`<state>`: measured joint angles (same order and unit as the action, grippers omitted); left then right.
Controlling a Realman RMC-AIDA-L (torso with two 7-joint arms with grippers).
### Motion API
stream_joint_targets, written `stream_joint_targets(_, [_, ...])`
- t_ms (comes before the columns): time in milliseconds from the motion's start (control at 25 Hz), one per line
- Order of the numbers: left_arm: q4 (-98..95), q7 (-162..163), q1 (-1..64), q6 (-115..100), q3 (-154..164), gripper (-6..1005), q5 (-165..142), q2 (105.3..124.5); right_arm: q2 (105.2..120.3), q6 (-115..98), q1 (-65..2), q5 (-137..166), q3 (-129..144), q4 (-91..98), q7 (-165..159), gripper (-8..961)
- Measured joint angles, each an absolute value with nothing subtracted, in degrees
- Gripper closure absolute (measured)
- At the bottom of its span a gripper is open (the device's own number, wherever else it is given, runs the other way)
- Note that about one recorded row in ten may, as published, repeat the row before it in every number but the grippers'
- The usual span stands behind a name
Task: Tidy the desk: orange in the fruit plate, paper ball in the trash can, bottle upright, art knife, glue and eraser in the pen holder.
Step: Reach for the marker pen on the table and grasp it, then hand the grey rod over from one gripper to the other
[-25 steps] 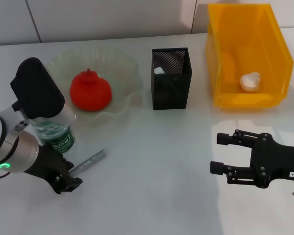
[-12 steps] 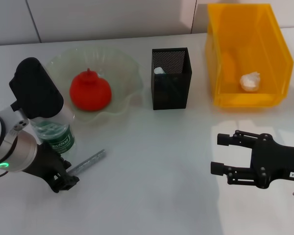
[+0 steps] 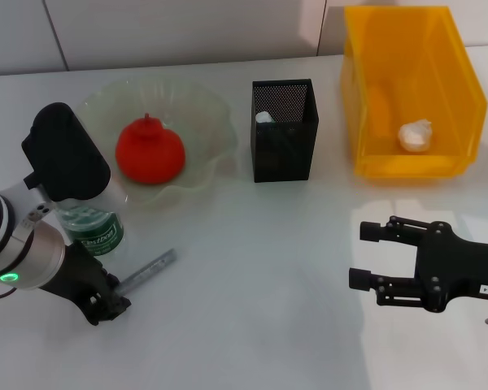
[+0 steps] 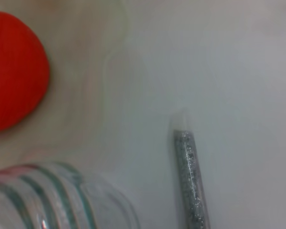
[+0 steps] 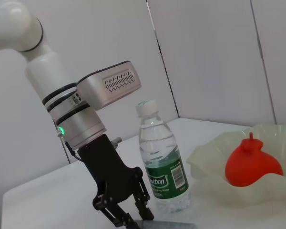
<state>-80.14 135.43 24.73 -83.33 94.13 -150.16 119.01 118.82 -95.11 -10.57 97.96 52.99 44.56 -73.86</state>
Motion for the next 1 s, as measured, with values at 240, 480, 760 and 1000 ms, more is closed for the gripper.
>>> stream_joint_targets(240, [-80.11,135.32,24.89,-83.12,94.74,755,-150.29,119.01,118.91,-94.49,-10.54,98.00,52.99,44.46,-73.94,161])
stream_joint_targets(480, [-80.10,135.24,24.97,-82.68,95.21,840,-150.29,119.00,118.92,-94.47,-10.52,98.00,52.99,44.46,-74.03,161])
stream_joint_targets(760, [-80.58,135.11,24.86,-83.04,95.45,846,-149.87,119.00,118.92,-94.60,-10.45,98.00,52.09,44.47,-74.15,161])
stream_joint_targets(1000, [-81.46,135.01,24.40,-83.34,95.09,847,-149.26,118.98,118.98,-95.07,-10.16,97.73,49.97,44.47,-74.18,162])
